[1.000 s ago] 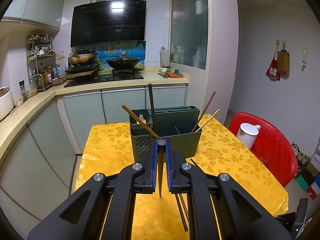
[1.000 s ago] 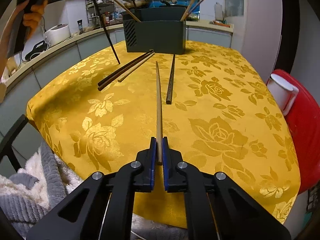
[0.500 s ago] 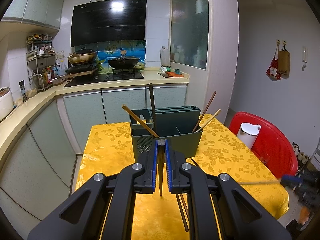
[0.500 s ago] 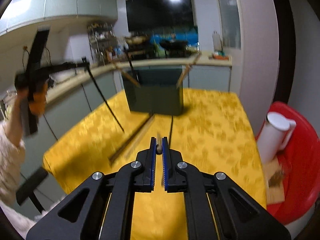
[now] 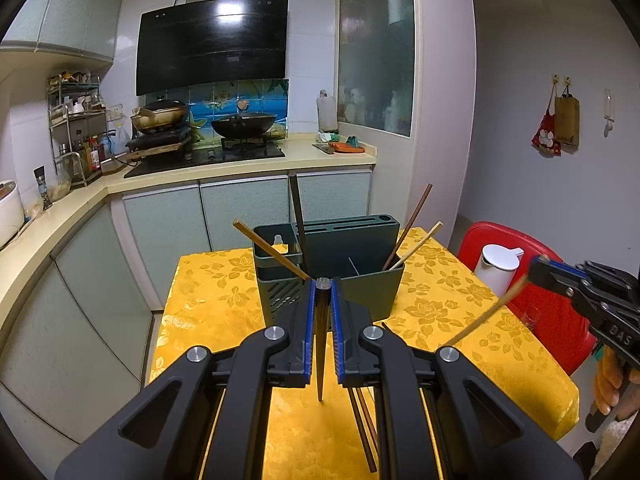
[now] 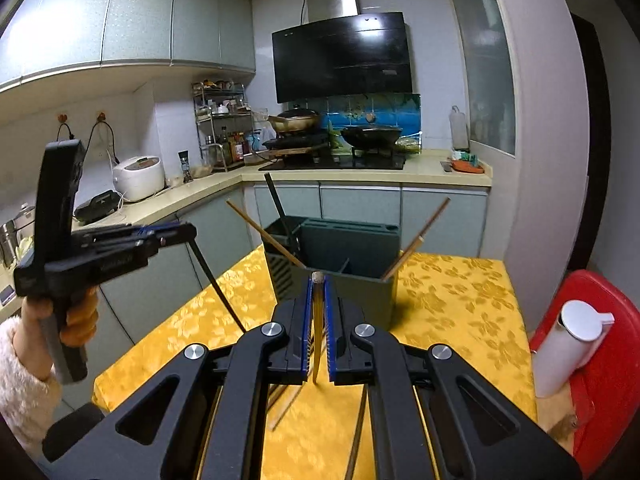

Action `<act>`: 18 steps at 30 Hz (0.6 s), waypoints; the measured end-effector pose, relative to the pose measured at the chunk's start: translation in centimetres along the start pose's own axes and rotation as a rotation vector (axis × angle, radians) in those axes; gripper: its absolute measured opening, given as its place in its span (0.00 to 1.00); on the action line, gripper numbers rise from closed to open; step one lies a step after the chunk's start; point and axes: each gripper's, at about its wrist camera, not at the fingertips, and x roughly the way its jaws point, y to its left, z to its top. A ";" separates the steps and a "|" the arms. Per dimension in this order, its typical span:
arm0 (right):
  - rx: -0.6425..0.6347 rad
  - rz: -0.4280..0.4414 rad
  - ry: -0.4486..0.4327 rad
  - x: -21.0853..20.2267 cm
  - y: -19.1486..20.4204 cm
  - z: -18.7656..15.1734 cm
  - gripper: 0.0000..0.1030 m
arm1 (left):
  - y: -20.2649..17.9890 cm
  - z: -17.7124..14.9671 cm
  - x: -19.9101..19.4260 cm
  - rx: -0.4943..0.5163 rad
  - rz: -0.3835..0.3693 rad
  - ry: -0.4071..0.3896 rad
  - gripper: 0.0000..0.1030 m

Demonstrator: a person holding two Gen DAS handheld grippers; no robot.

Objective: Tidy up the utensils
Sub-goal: 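Carry the right gripper's chopstick up beside the left gripper above the holder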

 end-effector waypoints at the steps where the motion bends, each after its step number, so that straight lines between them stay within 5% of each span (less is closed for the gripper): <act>1: 0.003 0.003 0.000 0.5 0.0 0.4 0.06 | 0.0 0.0 0.1 0.001 -0.001 0.001 0.07; 18: 0.057 -0.007 -0.029 1.8 -1.4 6.9 0.06 | 0.1 3.3 0.8 0.004 -0.027 0.007 0.07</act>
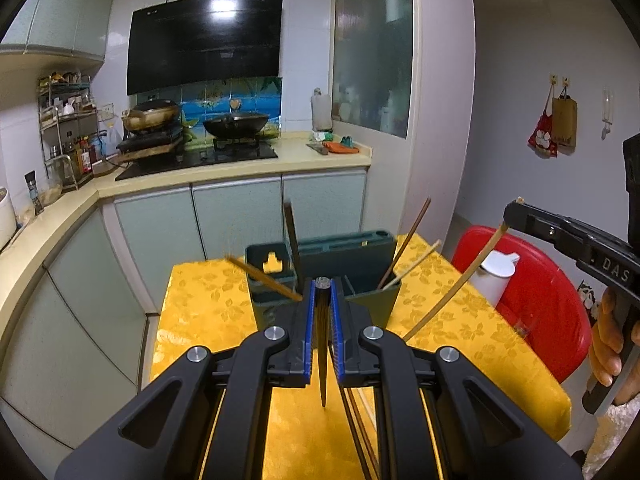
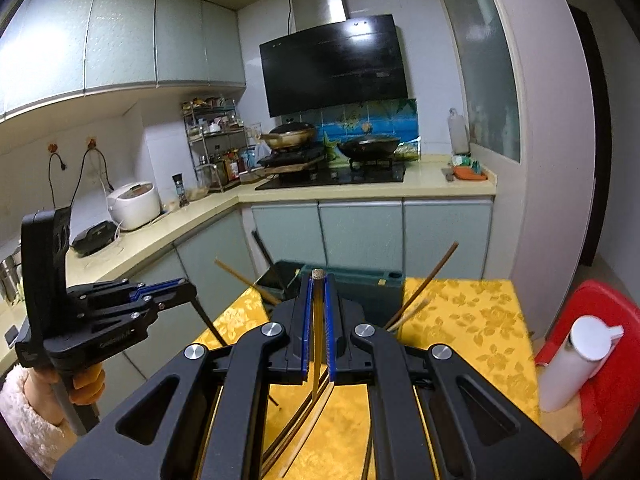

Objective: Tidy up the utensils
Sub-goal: 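Carry the right gripper's chopstick up beside the left gripper above the holder, then lower the chopsticks into the holder and open both grippers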

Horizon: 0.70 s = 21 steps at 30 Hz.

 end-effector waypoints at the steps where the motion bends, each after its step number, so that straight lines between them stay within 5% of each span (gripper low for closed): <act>1: -0.001 -0.005 -0.005 -0.1 -0.1 0.5 0.06 | -0.2 0.4 -0.3 0.004 0.001 -0.008 0.07; 13: -0.027 -0.100 -0.108 -0.6 -0.7 6.1 0.06 | -2.6 8.8 -2.7 0.026 0.031 -0.191 0.07; 21: -0.022 -0.162 -0.114 2.6 -1.8 7.5 0.06 | -2.3 11.2 1.1 -0.049 0.045 -0.221 0.07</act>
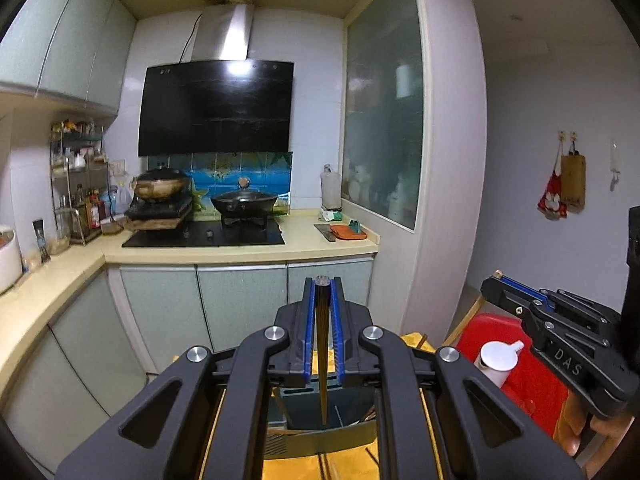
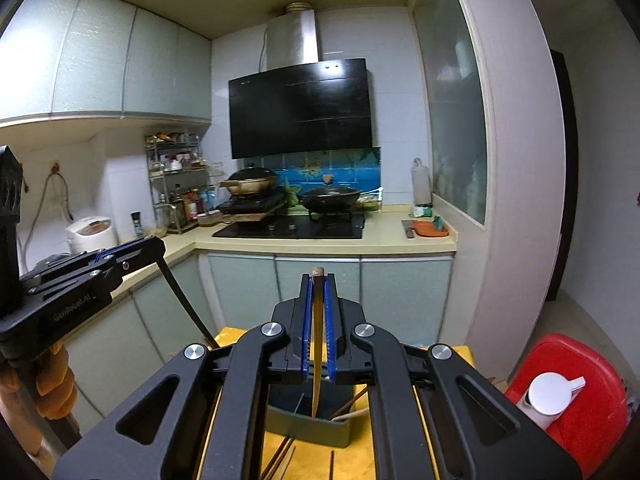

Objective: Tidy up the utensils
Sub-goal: 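Lower the chopsticks into the holder and open both grippers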

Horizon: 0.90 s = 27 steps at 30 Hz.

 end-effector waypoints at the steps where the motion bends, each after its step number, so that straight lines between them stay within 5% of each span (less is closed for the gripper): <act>1: 0.002 -0.004 0.004 0.4 0.0 0.0 0.06 | 0.2 -0.2 0.6 -0.006 0.002 0.008 0.07; 11: -0.006 -0.031 0.072 4.6 0.2 -1.7 0.06 | 1.9 -4.2 6.4 -0.048 0.036 0.116 0.07; 24: -0.011 -0.023 0.196 8.4 1.0 -5.5 0.06 | 3.0 -6.9 7.8 -0.052 0.052 0.181 0.07; 27: -0.024 -0.019 0.198 8.2 1.2 -5.4 0.17 | 3.2 -6.8 7.3 -0.067 0.049 0.180 0.37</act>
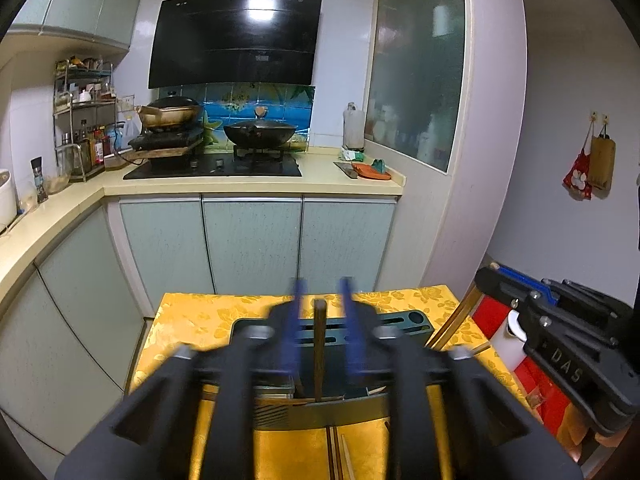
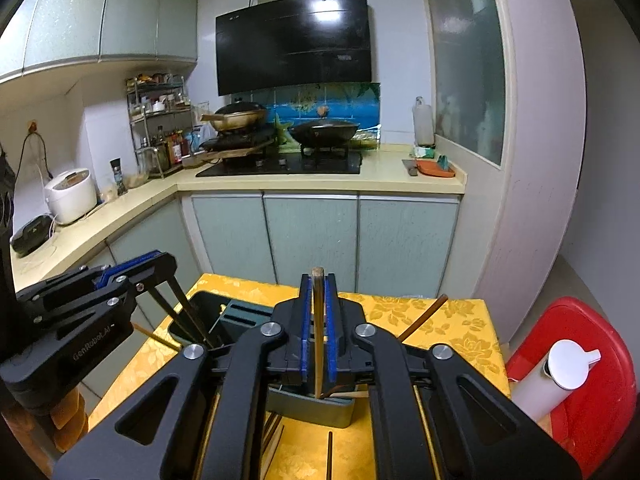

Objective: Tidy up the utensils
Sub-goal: 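Lower the chopsticks into the holder and open both grippers, then move both open grippers back down to the remaining chopsticks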

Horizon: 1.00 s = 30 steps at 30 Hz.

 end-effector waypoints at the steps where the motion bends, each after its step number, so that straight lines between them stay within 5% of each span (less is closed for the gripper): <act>1: 0.000 -0.004 -0.009 -0.3 0.0 0.0 0.32 | 0.2 0.2 -0.6 -0.006 0.009 -0.021 0.47; 3: 0.009 -0.016 -0.037 -1.0 -0.1 0.0 0.46 | 0.3 0.4 -1.1 0.000 0.017 -0.038 0.49; 11: 0.009 -0.032 -0.095 -4.2 -1.2 0.0 0.46 | 1.2 0.1 -4.8 0.014 0.039 -0.088 0.77; 30: 0.037 -0.015 -0.140 -10.7 -1.8 -7.2 0.48 | 2.8 -7.0 -8.9 0.033 0.088 -0.070 0.81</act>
